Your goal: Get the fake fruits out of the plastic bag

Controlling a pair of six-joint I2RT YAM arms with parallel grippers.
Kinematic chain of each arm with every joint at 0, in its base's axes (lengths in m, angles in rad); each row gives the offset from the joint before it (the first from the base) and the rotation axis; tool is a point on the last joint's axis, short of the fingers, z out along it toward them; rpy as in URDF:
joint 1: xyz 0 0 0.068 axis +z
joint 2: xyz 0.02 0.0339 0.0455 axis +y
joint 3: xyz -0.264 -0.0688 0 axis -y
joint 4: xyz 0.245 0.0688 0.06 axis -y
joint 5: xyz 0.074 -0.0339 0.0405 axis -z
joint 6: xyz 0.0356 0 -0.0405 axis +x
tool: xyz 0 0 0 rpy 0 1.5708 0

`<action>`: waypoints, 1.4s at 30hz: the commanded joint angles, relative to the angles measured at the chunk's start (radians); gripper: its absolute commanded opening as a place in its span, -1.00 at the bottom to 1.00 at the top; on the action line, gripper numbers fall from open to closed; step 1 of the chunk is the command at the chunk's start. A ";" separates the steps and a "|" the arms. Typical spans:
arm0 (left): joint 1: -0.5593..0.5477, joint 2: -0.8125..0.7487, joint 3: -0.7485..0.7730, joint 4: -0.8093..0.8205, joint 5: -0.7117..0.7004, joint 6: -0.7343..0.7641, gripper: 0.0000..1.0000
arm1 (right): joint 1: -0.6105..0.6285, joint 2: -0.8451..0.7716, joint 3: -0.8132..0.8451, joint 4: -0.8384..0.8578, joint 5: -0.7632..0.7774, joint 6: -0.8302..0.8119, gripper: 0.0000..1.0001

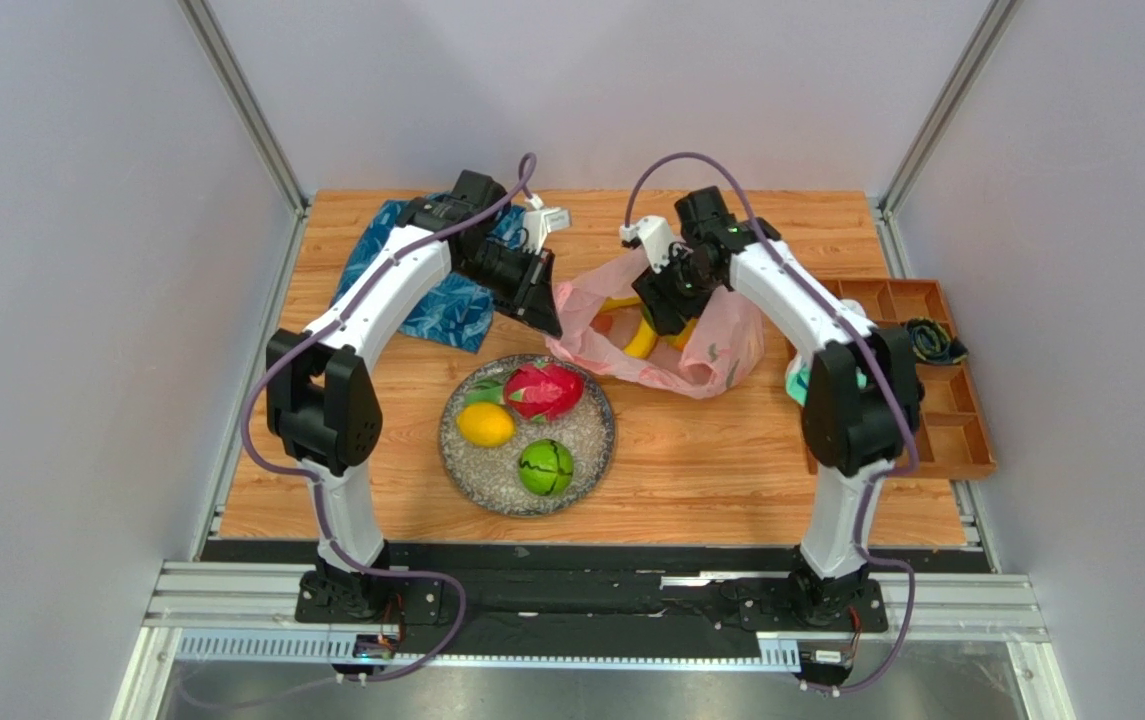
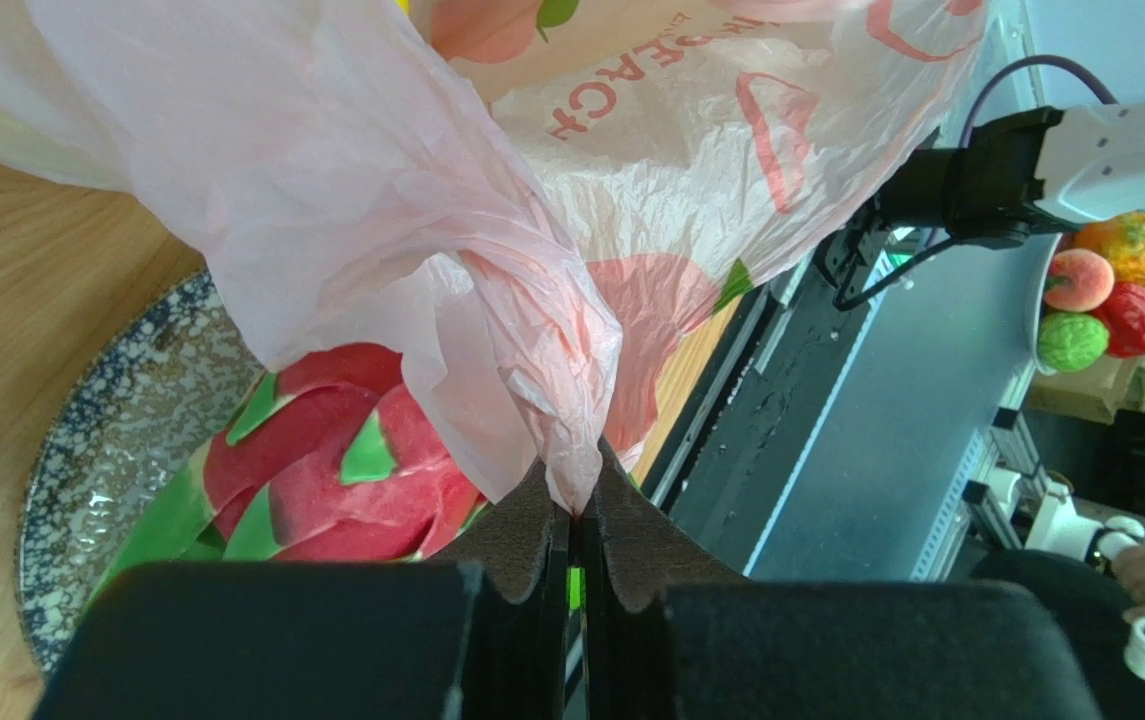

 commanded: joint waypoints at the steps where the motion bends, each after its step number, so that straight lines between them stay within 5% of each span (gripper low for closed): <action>1: -0.005 0.020 0.086 -0.008 -0.024 0.034 -0.86 | 0.006 -0.242 -0.004 0.023 -0.306 -0.052 -0.07; 8: 0.015 0.057 0.161 -0.013 -0.028 0.036 -0.86 | 0.061 -0.337 0.090 -0.150 -0.393 -0.034 -0.06; 14: 0.027 0.057 0.223 0.002 -0.033 0.019 -0.85 | 0.285 -0.405 0.001 -0.284 -0.304 -0.096 -0.07; 23: 0.030 -0.002 0.192 -0.001 -0.030 0.051 -0.85 | 0.431 -0.312 -0.130 -0.137 -0.157 0.127 -0.06; 32: 0.030 -0.086 0.103 -0.001 -0.024 0.056 -0.85 | 0.447 -0.120 -0.124 -0.057 -0.086 0.111 -0.04; 38: 0.030 -0.115 0.066 -0.011 -0.047 0.082 -0.85 | 0.486 -0.037 -0.075 -0.054 -0.049 0.131 0.33; 41: 0.030 -0.126 0.050 -0.015 -0.044 0.085 -0.85 | 0.496 -0.031 -0.064 -0.067 -0.069 0.154 1.00; 42: 0.030 -0.126 0.046 -0.015 -0.044 0.085 -0.85 | 0.497 -0.045 -0.059 -0.072 -0.072 0.158 1.00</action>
